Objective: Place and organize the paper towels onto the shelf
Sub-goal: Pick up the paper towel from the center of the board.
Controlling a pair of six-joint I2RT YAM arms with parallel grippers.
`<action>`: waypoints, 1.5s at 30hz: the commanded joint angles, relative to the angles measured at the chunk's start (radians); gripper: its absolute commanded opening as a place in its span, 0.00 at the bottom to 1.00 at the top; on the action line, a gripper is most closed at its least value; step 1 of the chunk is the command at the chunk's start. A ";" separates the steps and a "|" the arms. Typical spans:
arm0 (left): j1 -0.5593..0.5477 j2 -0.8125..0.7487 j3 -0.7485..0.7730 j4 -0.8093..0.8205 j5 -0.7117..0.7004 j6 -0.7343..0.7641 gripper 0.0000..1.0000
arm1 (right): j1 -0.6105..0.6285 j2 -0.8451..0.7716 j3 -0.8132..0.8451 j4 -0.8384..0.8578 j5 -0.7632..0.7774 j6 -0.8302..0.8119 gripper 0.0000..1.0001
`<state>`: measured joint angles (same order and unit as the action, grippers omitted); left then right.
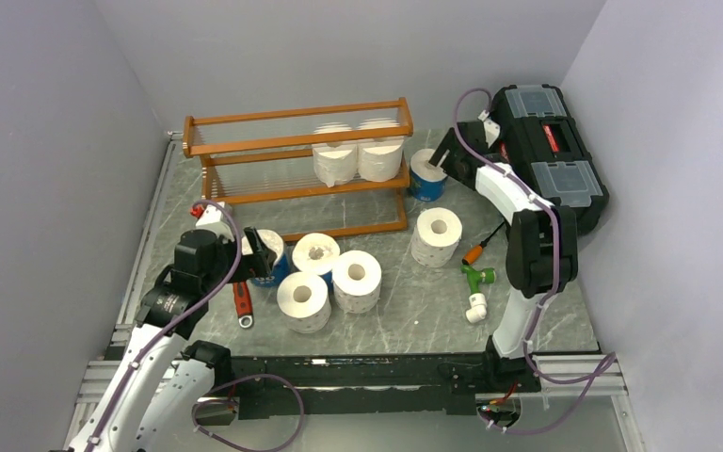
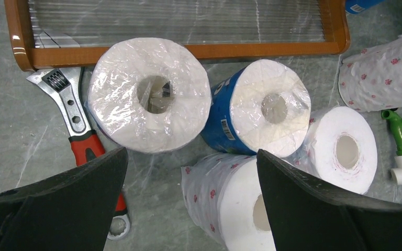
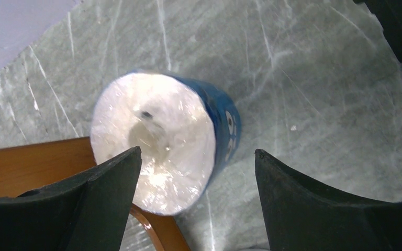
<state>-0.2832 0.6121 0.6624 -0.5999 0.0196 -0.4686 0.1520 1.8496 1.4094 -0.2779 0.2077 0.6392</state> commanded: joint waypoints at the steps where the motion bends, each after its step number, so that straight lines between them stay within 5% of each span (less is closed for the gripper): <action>1: -0.004 -0.015 0.013 0.032 -0.017 -0.004 0.99 | -0.001 0.050 0.088 0.019 -0.012 0.005 0.82; 15: -0.002 0.012 0.008 0.023 -0.017 -0.019 0.99 | -0.012 0.138 0.128 0.047 -0.052 0.026 0.72; 29: -0.002 0.017 0.006 0.025 -0.017 -0.023 0.99 | -0.014 0.100 0.095 0.047 -0.057 0.022 0.32; 45: -0.004 0.017 0.004 0.030 0.042 -0.023 0.99 | -0.012 -0.319 -0.051 0.015 0.047 0.005 0.29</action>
<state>-0.2832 0.6266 0.6621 -0.6022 0.0288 -0.4843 0.1425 1.6917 1.3811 -0.3138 0.2207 0.6495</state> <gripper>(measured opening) 0.993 0.472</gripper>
